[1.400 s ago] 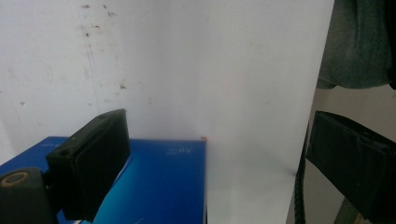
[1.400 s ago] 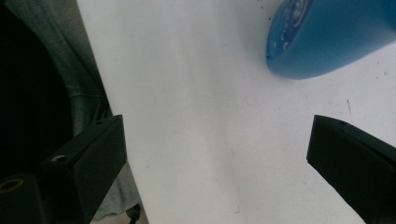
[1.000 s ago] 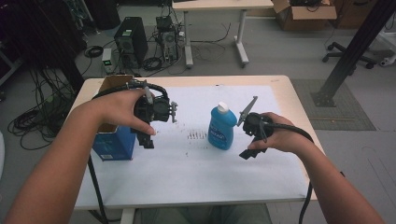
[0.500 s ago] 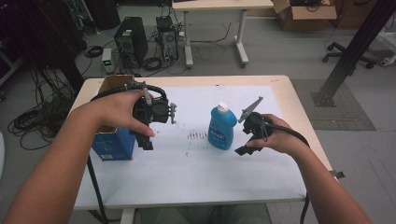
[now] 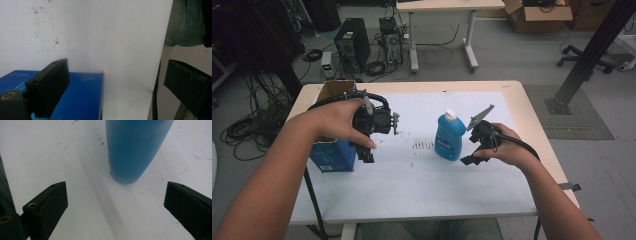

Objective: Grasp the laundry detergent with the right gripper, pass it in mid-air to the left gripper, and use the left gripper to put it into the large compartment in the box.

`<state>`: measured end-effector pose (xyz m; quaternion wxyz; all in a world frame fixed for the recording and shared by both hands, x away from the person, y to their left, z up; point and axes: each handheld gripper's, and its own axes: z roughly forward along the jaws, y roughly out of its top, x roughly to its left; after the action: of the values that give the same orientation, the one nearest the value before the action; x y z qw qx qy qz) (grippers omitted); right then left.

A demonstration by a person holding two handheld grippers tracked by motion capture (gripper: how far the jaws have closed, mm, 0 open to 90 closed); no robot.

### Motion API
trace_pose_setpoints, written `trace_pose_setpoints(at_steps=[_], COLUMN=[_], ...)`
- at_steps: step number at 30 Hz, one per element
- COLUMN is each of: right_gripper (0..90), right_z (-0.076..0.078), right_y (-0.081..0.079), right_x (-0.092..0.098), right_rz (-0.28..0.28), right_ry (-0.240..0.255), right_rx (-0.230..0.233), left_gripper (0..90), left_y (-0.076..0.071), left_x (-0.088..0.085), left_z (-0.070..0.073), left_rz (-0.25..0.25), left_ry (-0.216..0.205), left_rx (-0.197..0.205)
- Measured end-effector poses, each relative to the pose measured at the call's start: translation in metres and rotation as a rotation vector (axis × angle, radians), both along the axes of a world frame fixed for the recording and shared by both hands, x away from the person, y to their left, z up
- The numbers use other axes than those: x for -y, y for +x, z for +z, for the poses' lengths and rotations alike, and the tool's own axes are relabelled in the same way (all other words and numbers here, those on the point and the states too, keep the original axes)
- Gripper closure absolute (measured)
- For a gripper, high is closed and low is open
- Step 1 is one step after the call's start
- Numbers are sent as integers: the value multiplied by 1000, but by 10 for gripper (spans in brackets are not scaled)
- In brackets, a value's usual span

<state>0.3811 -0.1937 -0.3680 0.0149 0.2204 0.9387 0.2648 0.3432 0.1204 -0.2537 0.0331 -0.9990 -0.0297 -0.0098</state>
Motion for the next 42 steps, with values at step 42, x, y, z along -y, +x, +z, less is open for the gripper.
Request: trace_pose_setpoints(at_steps=[42], right_gripper=[30], right_z=[-30], right_y=[9], right_x=[-16], right_rz=[-124], right_ry=[262], right_rx=[173], left_gripper=[67], left_y=[-1], left_x=[-2], left_z=[-4], left_rz=[-5], left_ry=[-4], left_rx=[2])
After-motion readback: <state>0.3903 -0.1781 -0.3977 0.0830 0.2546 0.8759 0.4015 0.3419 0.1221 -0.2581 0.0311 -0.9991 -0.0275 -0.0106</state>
